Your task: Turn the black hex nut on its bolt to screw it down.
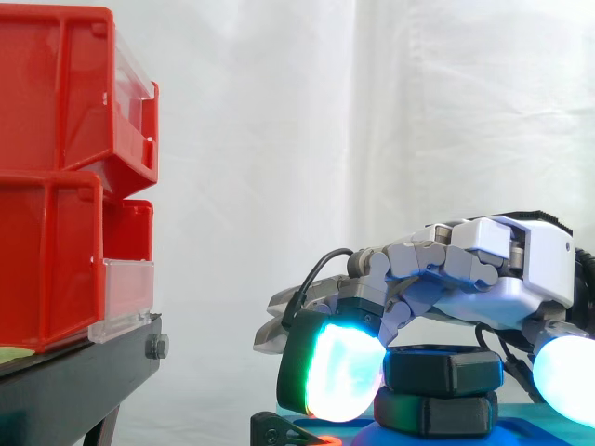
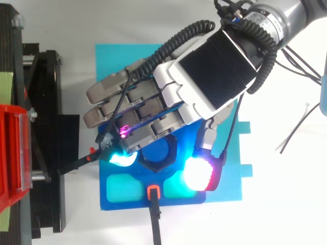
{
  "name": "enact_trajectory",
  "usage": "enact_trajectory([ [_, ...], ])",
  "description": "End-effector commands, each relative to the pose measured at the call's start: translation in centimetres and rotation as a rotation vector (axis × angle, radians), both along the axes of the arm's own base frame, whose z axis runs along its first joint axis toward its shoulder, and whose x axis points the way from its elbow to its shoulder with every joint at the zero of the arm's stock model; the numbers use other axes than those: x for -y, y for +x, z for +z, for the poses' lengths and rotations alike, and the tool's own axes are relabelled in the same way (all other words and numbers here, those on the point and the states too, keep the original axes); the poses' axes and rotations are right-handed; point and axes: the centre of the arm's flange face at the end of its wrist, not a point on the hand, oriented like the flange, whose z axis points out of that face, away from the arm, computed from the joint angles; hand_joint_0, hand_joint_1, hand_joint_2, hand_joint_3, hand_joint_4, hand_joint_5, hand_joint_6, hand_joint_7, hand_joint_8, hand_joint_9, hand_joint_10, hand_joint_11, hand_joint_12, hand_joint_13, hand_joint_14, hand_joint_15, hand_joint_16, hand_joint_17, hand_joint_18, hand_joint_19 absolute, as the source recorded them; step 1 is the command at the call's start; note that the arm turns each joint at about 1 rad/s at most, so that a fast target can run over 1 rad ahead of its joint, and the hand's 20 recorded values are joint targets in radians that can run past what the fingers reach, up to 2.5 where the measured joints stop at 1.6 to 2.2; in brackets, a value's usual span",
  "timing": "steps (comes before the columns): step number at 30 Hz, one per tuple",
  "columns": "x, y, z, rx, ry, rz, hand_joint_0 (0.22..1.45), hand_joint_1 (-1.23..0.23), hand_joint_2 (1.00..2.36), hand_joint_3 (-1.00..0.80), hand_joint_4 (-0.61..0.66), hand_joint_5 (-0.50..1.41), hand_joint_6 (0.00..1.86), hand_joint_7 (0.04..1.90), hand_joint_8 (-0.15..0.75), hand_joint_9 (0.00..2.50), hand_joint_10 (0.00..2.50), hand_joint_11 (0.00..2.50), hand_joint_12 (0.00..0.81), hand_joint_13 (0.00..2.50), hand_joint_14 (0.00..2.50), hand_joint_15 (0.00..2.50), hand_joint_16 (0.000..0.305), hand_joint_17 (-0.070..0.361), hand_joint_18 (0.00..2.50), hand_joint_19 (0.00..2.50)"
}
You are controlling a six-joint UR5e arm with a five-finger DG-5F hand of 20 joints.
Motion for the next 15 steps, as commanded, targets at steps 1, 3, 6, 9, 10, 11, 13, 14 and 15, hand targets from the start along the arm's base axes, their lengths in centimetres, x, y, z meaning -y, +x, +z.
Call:
enact_trajectory([
  [1, 0.25, -0.05, -0.03, 0.0, 0.0, -0.003, 0.43, -0.36, 1.0, -0.5, 0.24, -0.07, 0.57, 1.19, 0.269, 0.79, 0.01, 0.29, 0.357, 0.49, 0.01, 0.18, 0.052, 0.116, 0.27, 0.24],
  [3, 0.25, -0.04, -0.02, 0.001, 0.0, -0.003, 0.43, -0.36, 1.0, -0.5, 0.24, -0.07, 0.57, 1.2, 0.268, 0.79, 0.01, 0.29, 0.355, 0.5, 0.01, 0.18, 0.052, 0.116, 0.28, 0.24],
  [6, 0.37, -0.01, 0.22, 0.009, -0.001, -0.004, 0.43, -0.36, 1.0, -0.5, 0.24, -0.07, 0.57, 1.19, 0.271, 0.79, 0.01, 0.28, 0.354, 0.5, 0.01, 0.18, 0.051, 0.116, 0.28, 0.24],
  [9, 0.49, -0.04, 0.08, 0.01, -0.002, -0.006, 0.44, -0.36, 1.0, -0.5, 0.24, -0.07, 0.57, 1.19, 0.272, 0.79, 0.01, 0.28, 0.355, 0.5, 0.01, 0.18, 0.051, 0.116, 0.28, 0.24],
  [10, 0.49, -0.04, 0.08, 0.01, -0.002, -0.006, 0.44, -0.36, 1.0, -0.5, 0.24, -0.07, 0.57, 1.19, 0.272, 0.79, 0.01, 0.28, 0.354, 0.5, 0.01, 0.17, 0.051, 0.116, 0.28, 0.24],
  [11, 0.49, -0.04, 0.08, 0.01, -0.002, -0.006, 0.44, -0.36, 1.0, -0.5, 0.24, -0.07, 0.57, 1.2, 0.268, 0.79, 0.01, 0.29, 0.354, 0.5, 0.01, 0.17, 0.051, 0.115, 0.28, 0.24],
  [13, 0.5, 0.0, 0.15, 0.012, -0.002, -0.006, 0.44, -0.36, 1.0, -0.5, 0.25, -0.07, 0.57, 1.19, 0.271, 0.79, 0.01, 0.29, 0.353, 0.5, 0.01, 0.17, 0.051, 0.115, 0.28, 0.24],
  [14, 0.6, -0.07, 0.07, 0.01, -0.002, -0.006, 0.44, -0.36, 1.0, -0.5, 0.25, -0.07, 0.57, 1.19, 0.27, 0.79, 0.01, 0.29, 0.353, 0.5, 0.01, 0.17, 0.051, 0.115, 0.28, 0.24],
  [15, 0.69, -0.12, 0.18, 0.011, -0.004, -0.005, 0.44, -0.36, 1.0, -0.5, 0.25, -0.07, 0.57, 1.2, 0.271, 0.79, 0.01, 0.28, 0.353, 0.5, 0.01, 0.17, 0.051, 0.116, 0.28, 0.24],
])
